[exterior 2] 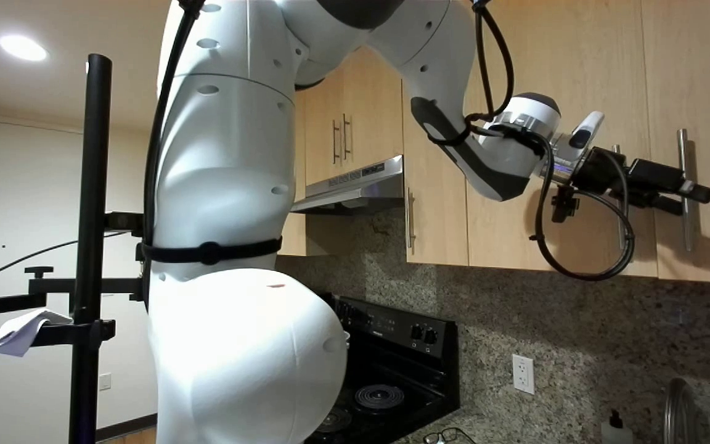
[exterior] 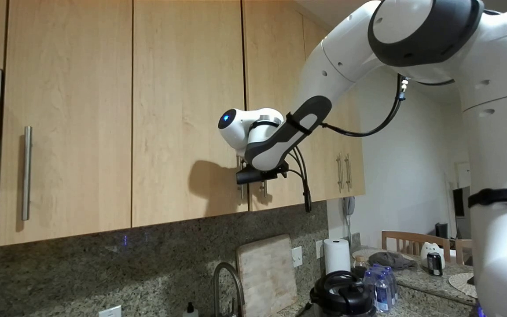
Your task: Open the right upper cabinet door
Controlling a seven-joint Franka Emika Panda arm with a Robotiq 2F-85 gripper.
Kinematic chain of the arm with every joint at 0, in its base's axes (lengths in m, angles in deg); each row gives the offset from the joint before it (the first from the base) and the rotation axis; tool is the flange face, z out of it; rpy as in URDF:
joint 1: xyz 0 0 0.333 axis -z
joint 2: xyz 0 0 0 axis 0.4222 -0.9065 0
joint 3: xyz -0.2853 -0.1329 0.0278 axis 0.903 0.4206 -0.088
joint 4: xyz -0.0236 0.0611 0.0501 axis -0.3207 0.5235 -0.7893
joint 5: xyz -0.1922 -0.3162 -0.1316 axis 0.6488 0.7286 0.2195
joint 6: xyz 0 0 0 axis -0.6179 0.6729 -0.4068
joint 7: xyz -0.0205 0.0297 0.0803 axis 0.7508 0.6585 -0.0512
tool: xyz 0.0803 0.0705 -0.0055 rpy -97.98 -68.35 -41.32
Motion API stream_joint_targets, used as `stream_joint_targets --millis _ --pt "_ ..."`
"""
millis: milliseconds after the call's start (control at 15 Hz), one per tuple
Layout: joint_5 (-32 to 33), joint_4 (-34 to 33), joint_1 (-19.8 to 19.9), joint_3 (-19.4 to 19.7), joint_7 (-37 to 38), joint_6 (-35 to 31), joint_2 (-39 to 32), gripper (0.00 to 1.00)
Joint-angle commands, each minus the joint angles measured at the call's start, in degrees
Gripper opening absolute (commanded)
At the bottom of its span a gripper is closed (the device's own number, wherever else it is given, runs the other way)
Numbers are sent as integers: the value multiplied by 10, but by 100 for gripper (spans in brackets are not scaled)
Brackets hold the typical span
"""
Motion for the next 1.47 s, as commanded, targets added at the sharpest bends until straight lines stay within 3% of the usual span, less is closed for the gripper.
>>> stream_joint_targets --millis 0,333,867,1400 --pt "5 59 10 8 4 21 60 100" --pt "4 79 14 13 -2 5 80 100" --pt "-3 109 25 32 -25 -72 108 100" --pt "-30 105 28 39 -52 -66 106 100"
